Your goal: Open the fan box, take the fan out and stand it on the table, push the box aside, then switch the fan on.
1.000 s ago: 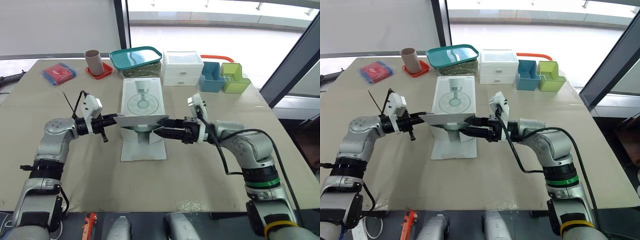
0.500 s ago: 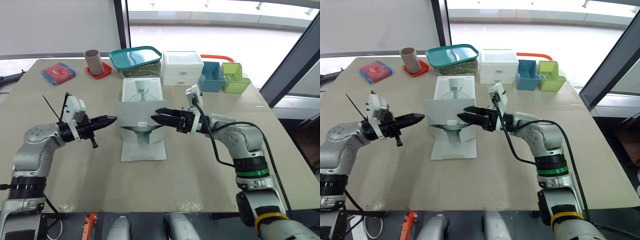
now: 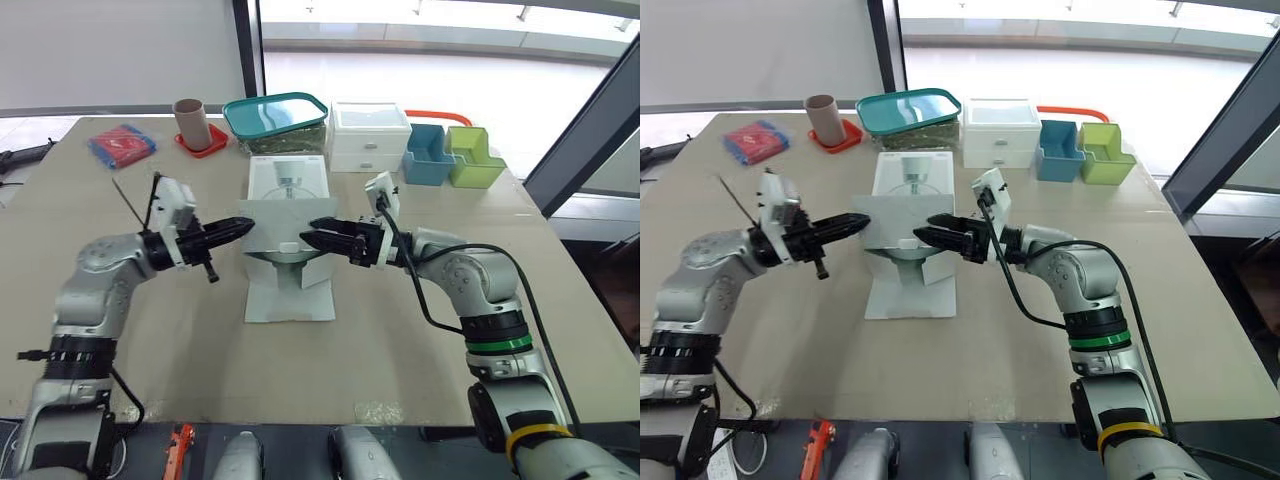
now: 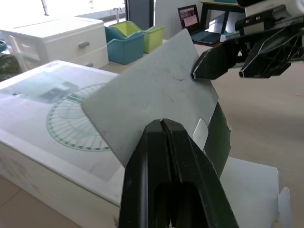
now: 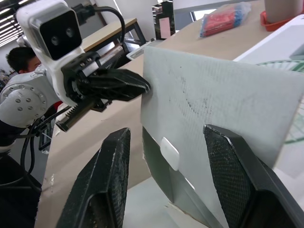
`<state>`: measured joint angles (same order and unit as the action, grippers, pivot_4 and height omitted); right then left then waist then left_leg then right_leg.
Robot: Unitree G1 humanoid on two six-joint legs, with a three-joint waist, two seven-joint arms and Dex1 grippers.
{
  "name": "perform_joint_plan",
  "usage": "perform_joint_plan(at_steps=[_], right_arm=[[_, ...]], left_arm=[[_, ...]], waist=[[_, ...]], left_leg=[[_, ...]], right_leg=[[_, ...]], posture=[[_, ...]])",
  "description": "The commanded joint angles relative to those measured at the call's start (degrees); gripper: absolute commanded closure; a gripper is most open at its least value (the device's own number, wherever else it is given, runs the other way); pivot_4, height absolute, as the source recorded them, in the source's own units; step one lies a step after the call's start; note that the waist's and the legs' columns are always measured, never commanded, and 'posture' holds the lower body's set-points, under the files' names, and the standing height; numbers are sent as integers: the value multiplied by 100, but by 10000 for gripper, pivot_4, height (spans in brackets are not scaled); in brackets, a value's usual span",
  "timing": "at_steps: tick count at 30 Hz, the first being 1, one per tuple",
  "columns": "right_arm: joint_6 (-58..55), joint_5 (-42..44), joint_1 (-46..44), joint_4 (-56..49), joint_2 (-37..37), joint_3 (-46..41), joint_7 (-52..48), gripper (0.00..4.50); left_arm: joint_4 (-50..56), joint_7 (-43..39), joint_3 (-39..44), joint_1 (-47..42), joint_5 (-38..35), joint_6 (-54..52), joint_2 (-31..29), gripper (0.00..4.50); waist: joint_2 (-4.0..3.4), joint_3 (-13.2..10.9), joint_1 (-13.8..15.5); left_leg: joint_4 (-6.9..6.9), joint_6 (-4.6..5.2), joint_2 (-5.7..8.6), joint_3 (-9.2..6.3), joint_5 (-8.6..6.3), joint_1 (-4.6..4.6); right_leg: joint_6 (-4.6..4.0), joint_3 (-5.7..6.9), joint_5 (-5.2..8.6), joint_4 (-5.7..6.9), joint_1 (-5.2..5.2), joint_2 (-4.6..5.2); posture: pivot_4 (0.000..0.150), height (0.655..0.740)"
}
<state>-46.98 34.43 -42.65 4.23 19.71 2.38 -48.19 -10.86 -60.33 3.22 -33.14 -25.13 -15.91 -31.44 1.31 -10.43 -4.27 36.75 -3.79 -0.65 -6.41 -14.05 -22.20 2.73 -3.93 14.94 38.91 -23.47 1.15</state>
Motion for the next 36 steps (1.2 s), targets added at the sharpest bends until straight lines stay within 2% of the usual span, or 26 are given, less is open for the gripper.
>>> perform_joint_plan(at_steps=[1,9,19,20,21,22,25,26,30,36], right_arm=[[78,-24,8,-159,21,-26,9,20075],[3,27,27,-382,76,-153,69,20075],[-96,-307,-193,-715,347,130,275,20075],[-134,-317,-219,-715,351,142,297,25573],[-163,-317,-234,-731,359,162,295,26776],[-180,-320,-244,-746,368,184,288,33293],[-280,-395,-312,-862,350,333,374,39290],[-311,-414,-331,-878,349,368,398,44612],[-436,-573,-276,-1310,539,794,259,44612],[-666,-712,-281,-1417,550,1061,372,44612]], left_arm=[[-349,85,-51,-308,278,347,46,45000],[-990,-65,-293,-502,726,669,24,45000],[-1175,-227,-276,-417,810,867,-26,45000],[-1195,-221,-274,-419,819,896,-24,45000],[-1214,-216,-271,-421,824,917,-19,45000],[-1228,-207,-268,-427,826,931,-10,45000],[-1224,-211,-257,-411,821,960,-6,45000],[-1230,-208,-261,-412,826,969,-4,45000],[-1240,-199,-239,-371,814,1042,-7,45000],[-1256,-172,-226,-352,809,1085,-4,45000]], waist=[[0,0,-14],[0,0,-10],[0,0,-13],[0,0,-15],[0,0,-16],[0,0,-16],[0,0,-13],[0,0,-13],[0,0,-13],[0,0,-14]], left_leg=[[-1,0,-2,0,0,0],[0,0,0,0,0,0],[-1,0,-1,-1,0,1],[-1,0,-1,0,0,1],[-1,0,-1,0,0,1],[-1,0,-1,0,0,2],[-1,0,-1,-1,0,1],[-1,0,0,-1,0,1],[-1,0,-2,-1,0,2],[-1,0,-1,-1,0,2]], right_leg=[[0,0,0,0,-2,-2],[-1,0,-1,1,0,0],[-1,0,0,1,-1,0],[-1,0,0,2,-1,0],[-1,-1,-1,2,-1,0],[-1,0,-1,2,-1,-1],[-1,1,0,2,-1,0],[-1,0,0,2,-1,1],[-1,0,0,2,-1,-1],[-1,0,0,2,-1,0]], posture=[[1500,7400],[1500,7400],[1500,7400],[1500,7400],[1500,7400],[1500,7400],[1500,7400],[1500,7400],[1500,7400],[1500,7400]])
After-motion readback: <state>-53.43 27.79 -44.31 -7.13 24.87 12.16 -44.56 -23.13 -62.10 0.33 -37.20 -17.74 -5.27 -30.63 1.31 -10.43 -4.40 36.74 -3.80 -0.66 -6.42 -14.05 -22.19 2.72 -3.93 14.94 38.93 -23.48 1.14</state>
